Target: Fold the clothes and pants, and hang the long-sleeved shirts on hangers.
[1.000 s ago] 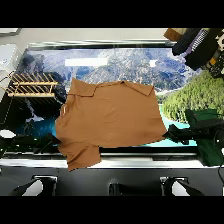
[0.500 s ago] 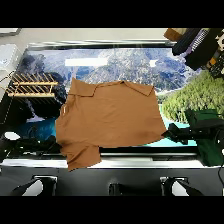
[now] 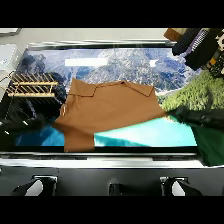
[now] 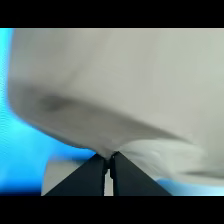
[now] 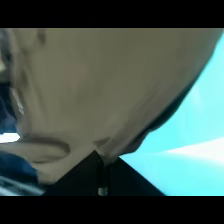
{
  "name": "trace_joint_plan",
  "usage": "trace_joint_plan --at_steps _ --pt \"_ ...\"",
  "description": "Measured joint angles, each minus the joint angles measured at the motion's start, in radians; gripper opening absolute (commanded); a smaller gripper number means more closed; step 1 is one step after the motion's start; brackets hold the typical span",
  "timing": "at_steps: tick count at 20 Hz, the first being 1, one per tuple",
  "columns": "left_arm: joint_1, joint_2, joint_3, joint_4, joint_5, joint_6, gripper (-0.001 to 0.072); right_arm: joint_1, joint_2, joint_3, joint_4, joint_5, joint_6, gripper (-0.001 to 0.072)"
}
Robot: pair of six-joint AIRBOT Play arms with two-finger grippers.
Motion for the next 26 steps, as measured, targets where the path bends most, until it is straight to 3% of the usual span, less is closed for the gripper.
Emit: trace_joint_plan --at_steps 3,7,11,14,17,20,24,26 --pt "0.005 0.064 0.33 0.022 -0.004 -0.05 0.0013 0.0 0.059 0.276 0.055 -0.007 0.042 0.0031" --pt "0.007 0.161 0.741 0.218 0.003 -0.209 0.0013 0.0 0.149 0.672 0.074 0.001 0.142 0.0031" --pt "0.007 0.264 0.938 0.436 0.05 -0.354 0.0013 0.0 0.219 0.959 -0.012 0.057 0.288 0.0031" --pt "0.007 0.287 0.981 0.526 0.069 -0.404 0.0013 0.0 0.23 1.054 -0.122 0.092 0.396 0.0031" --pt "0.006 0.242 0.986 0.528 0.058 -0.382 0.0013 0.0 0.18 1.088 -0.187 0.051 0.486 0.0031" --pt "0.003 0.121 0.974 0.452 0.018 -0.314 0.0013 0.0 0.057 1.088 -0.217 -0.083 0.556 0.0032" --pt "-0.068 -0.142 0.955 0.374 -0.011 -0.206 0.0013 0.001 -0.156 1.004 -0.238 -0.239 0.561 0.0032" --pt "-0.122 -0.303 0.951 0.365 -0.006 -0.163 0.0013 0.001 -0.26 0.925 -0.245 -0.243 0.526 0.0032"
